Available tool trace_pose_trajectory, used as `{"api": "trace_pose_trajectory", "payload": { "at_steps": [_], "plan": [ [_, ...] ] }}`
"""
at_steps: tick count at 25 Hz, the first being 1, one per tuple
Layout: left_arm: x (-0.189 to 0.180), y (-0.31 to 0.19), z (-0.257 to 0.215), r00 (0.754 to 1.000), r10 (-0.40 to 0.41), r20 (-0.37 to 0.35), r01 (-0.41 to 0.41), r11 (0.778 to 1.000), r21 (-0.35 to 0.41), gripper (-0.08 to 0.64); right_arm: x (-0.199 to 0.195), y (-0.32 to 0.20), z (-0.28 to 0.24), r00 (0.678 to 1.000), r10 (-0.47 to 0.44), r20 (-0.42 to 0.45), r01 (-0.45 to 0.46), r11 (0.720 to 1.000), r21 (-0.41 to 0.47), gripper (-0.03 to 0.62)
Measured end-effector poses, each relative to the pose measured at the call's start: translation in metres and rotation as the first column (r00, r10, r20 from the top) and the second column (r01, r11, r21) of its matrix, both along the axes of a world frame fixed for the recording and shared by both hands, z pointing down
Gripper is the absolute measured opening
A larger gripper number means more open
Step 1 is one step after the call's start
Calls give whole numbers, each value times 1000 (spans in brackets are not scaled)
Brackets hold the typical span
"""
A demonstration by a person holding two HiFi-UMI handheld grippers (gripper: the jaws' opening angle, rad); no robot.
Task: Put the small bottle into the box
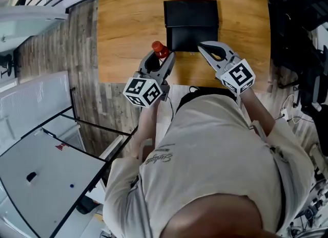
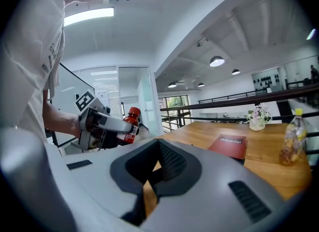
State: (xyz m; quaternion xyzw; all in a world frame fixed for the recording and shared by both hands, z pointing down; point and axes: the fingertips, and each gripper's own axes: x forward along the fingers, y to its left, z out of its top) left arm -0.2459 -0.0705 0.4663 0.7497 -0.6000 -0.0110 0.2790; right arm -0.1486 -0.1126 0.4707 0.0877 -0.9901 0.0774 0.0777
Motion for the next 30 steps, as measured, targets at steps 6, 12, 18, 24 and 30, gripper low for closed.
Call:
{"api": "trace_pose_trajectory", "payload": {
  "at_steps": [6,12,18,24,30],
  "plan": [
    [10,-40,21,998,60,-4,-60,995,-76,225,15,-44,15,996,94,11,-93,995,-20,-5],
    [24,-61,52,992,125,10,-121,977,-174,226,39,-62,23,985,171,12,-170,985,-43,-5],
    [44,-70,72,976,217,-7,-214,952,-218,225,62,-62,37,968,249,-36,-251,966,-66,-6],
    [44,-78,90,975,209,-75,-221,930,-295,227,62,-57,35,956,292,-39,-294,950,-103,-6],
    [36,-76,129,981,171,-94,-195,874,-445,227,50,-61,39,954,300,-15,-300,946,-126,-5]
  ]
}}
